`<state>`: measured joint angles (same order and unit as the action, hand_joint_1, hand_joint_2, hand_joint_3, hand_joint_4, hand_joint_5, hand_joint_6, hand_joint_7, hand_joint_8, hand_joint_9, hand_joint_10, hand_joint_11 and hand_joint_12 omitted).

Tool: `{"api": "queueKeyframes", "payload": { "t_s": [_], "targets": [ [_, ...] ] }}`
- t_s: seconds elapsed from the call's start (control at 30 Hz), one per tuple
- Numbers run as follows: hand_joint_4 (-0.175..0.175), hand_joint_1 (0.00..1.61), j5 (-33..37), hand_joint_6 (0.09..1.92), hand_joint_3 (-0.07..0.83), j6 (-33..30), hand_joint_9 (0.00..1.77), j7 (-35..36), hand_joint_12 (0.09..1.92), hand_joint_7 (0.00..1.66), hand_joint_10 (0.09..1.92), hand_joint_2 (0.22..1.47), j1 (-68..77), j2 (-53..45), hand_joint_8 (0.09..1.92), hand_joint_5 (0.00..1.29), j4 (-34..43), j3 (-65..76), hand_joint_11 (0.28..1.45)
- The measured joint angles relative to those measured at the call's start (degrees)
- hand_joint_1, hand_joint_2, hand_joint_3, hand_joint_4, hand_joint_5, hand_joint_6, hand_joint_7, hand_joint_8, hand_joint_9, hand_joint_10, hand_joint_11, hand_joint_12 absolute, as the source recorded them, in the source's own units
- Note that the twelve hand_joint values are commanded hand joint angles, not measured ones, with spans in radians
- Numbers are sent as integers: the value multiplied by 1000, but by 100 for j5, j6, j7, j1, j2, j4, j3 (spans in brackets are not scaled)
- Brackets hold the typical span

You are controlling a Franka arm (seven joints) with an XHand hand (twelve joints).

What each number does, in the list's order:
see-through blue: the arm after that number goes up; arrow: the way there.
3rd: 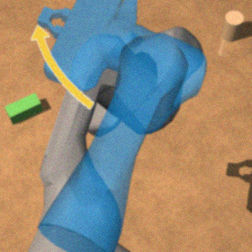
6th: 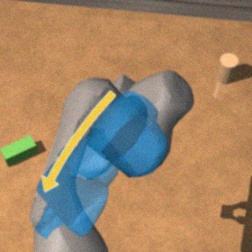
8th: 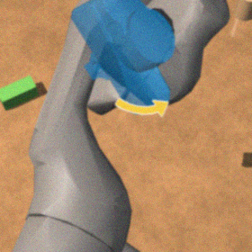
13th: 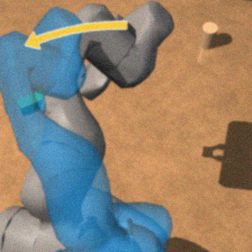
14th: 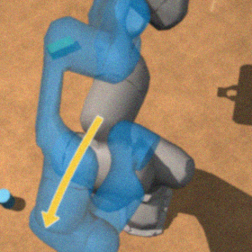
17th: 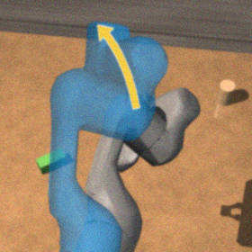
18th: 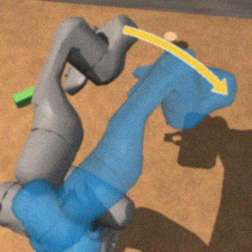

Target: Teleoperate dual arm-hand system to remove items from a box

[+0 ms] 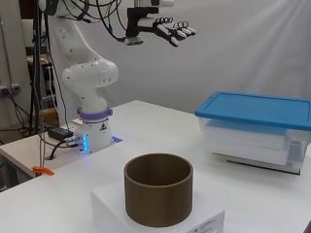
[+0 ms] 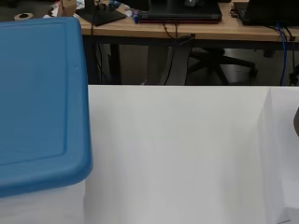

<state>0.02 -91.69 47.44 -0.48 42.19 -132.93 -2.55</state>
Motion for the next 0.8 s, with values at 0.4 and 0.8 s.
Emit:
{"api": "queueKeyframes", "payload": {
  "t_s": [0.4,0.8],
  "targets": [
    [-29,76,-160,87,5,-515,256,-825,87,181,87,872,29,-1534,87,127,765,-1416,409],
    [-76,230,-774,87,-25,-1540,252,80,87,88,87,840,248,-2039,87,18,-431,-2280,392]
  ]
}}
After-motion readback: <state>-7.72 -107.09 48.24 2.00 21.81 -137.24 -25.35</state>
